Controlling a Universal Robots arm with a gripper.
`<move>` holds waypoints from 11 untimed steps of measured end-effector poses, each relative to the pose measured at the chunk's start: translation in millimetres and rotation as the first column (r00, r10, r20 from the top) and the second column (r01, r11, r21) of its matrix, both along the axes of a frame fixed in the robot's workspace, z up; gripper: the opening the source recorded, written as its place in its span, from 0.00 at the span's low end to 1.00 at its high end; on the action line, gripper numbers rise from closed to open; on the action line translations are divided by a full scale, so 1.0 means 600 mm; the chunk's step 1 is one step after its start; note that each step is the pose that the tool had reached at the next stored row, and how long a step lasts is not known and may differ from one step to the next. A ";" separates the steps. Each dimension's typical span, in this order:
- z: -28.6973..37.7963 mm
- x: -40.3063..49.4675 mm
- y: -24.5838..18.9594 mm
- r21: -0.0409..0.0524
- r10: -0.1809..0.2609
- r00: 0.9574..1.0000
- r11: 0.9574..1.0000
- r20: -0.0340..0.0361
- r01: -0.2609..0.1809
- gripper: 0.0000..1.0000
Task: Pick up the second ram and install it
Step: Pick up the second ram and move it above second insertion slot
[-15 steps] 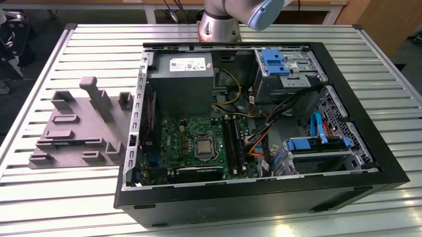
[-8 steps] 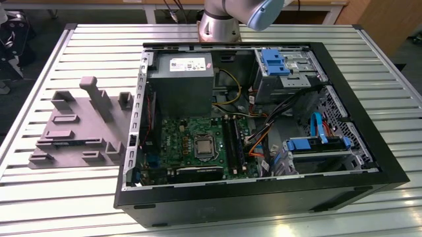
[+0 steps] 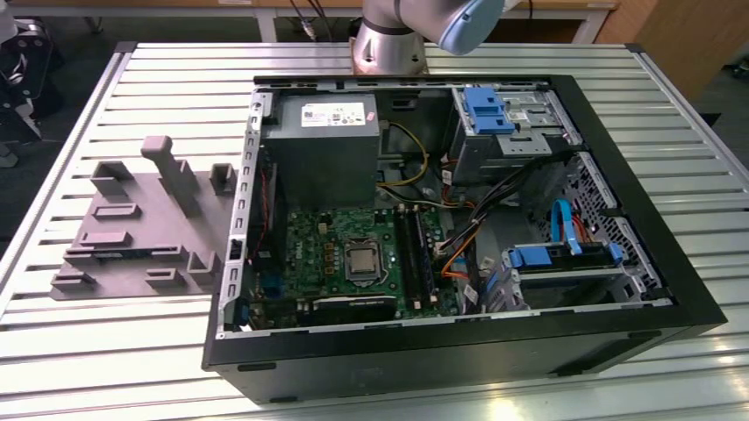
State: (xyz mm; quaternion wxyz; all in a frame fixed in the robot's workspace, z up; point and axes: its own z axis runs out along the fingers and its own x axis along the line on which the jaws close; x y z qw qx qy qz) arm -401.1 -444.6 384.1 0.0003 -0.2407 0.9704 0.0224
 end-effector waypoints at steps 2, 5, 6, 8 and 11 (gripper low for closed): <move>0.000 0.000 -0.0001 0.000 0.021 1.000 1.000 0.000 -0.021 0.11; -0.001 0.000 -0.0001 0.000 0.067 0.998 0.998 0.000 -0.067 0.11; -0.001 0.000 -0.0002 0.000 0.081 0.997 0.997 0.000 -0.081 0.11; -0.001 0.000 -0.0002 0.000 0.109 0.994 0.994 0.000 -0.109 0.11; -0.001 0.000 -0.0002 0.000 0.145 0.989 0.989 0.000 -0.145 0.11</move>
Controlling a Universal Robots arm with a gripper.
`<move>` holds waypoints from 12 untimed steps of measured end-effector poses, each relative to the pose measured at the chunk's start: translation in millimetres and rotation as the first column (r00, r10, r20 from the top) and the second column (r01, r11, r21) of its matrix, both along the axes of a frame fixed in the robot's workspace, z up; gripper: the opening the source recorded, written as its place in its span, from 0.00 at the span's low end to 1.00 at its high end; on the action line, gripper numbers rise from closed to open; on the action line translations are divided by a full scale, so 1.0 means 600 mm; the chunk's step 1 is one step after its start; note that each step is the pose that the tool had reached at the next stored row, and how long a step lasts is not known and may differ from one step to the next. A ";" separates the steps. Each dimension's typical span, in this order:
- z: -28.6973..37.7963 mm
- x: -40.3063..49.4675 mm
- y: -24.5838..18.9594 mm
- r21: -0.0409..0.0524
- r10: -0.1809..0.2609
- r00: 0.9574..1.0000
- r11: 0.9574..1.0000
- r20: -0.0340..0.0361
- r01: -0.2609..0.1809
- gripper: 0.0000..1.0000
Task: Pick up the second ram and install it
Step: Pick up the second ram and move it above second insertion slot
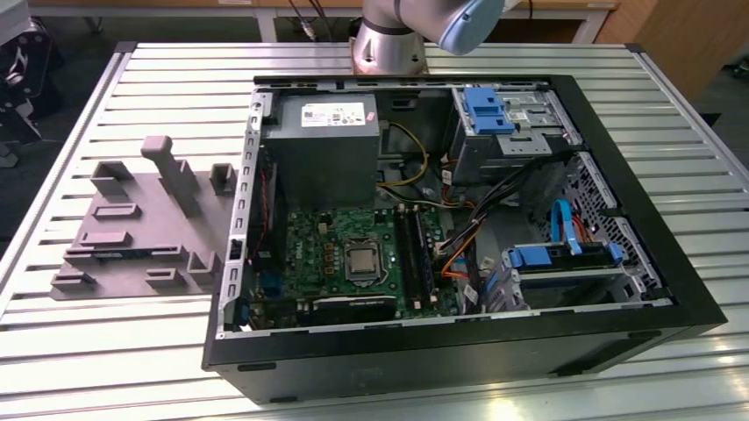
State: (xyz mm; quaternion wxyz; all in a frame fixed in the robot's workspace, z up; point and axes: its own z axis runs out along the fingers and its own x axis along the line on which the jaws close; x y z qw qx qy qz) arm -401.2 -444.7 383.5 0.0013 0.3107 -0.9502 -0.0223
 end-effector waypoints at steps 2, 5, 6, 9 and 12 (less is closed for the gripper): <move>0.000 0.000 -0.0001 0.000 0.025 1.000 1.000 0.000 -0.025 0.11; 0.000 0.000 -0.0003 0.000 0.061 0.998 0.998 0.000 -0.061 0.11; 0.000 0.000 -0.0003 0.000 0.073 0.997 0.997 0.000 -0.073 0.11; 0.000 0.000 -0.0006 0.000 0.107 0.994 0.994 0.000 -0.107 0.11; -0.001 0.000 -0.0008 0.000 0.144 0.990 0.990 0.000 -0.144 0.11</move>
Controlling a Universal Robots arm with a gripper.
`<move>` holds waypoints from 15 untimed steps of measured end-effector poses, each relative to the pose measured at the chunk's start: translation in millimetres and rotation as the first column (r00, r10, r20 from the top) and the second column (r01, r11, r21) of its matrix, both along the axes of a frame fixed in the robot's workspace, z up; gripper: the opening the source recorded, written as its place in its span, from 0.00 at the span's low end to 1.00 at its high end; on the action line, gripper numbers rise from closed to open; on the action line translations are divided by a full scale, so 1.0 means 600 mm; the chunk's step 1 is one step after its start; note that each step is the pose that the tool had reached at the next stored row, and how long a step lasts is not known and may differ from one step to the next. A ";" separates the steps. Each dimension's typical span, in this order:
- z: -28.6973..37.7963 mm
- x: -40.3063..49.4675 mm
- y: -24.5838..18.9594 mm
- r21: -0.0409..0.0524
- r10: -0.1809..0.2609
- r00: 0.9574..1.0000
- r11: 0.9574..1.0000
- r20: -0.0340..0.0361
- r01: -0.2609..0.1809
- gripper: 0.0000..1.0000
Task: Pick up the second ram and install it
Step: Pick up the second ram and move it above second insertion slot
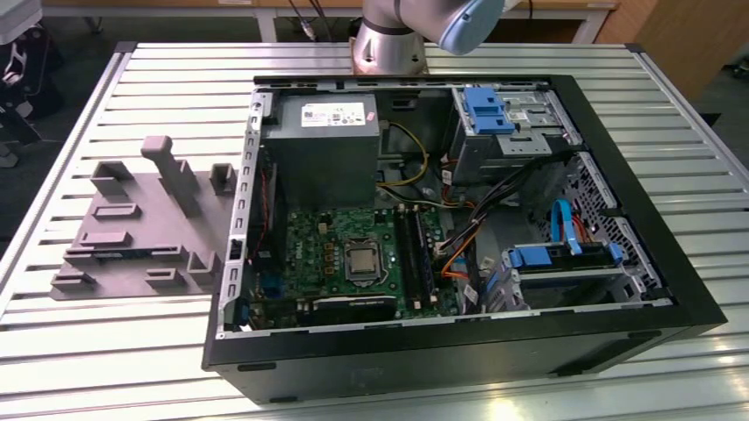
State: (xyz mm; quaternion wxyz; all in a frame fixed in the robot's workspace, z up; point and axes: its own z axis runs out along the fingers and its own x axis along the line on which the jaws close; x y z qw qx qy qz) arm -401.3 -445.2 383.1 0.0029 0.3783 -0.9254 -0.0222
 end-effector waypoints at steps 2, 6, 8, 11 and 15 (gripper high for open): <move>0.000 0.000 -0.0002 0.000 0.023 1.000 1.000 0.000 -0.023 0.11; 0.000 -0.001 -0.0008 0.000 0.066 0.998 0.998 0.000 -0.066 0.11; 0.000 -0.001 -0.0011 0.000 0.089 0.996 0.996 0.000 -0.089 0.11; 0.000 -0.001 -0.0013 0.000 0.121 0.993 0.993 0.000 -0.121 0.11; 0.000 -0.001 -0.0013 0.000 0.131 0.991 0.991 0.000 -0.131 0.11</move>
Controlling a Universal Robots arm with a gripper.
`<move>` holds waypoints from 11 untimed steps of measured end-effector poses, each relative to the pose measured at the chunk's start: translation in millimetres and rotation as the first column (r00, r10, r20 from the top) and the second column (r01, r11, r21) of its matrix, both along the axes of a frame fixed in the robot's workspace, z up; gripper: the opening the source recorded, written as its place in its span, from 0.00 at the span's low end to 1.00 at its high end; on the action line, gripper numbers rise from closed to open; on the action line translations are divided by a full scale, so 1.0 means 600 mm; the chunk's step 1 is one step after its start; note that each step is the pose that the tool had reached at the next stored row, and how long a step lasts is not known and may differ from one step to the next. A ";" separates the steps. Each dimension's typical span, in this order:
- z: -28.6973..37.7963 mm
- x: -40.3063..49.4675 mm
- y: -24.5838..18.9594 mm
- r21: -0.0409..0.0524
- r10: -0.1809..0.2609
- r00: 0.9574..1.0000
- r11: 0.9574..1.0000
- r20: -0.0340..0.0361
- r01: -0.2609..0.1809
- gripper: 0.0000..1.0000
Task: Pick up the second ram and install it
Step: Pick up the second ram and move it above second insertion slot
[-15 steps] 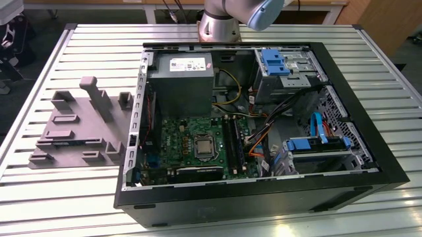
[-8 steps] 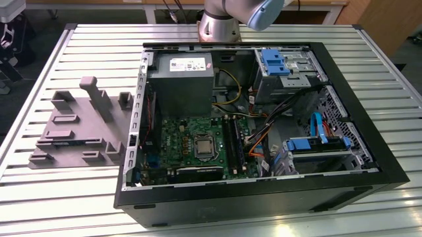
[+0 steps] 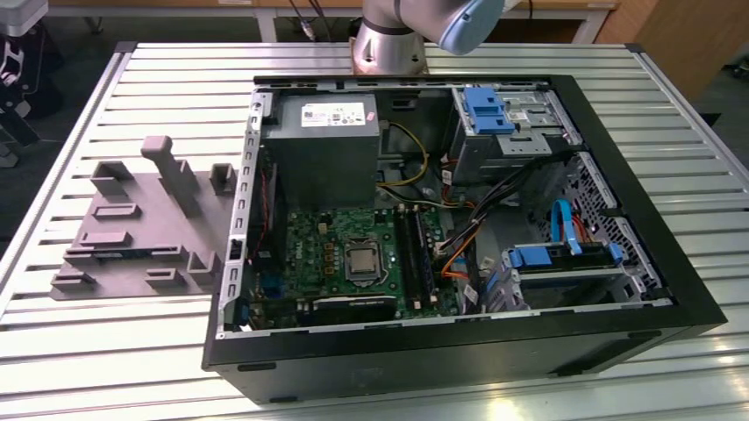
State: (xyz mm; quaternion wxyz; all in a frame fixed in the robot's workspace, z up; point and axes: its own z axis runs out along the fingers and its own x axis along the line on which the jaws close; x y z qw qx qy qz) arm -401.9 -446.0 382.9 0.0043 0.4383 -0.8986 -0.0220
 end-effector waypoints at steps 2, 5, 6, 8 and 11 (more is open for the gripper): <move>0.000 0.000 0.0000 0.000 0.001 1.000 1.000 0.000 -0.001 0.11; 0.000 0.000 0.0000 0.000 0.001 1.000 1.000 0.000 -0.001 0.11; 0.000 0.000 0.0000 0.000 0.001 1.000 1.000 0.000 -0.001 0.11; 0.000 0.000 0.0000 0.000 0.001 1.000 1.000 0.000 -0.001 0.11; 0.000 0.000 0.0000 0.000 0.001 1.000 1.000 0.000 -0.001 0.11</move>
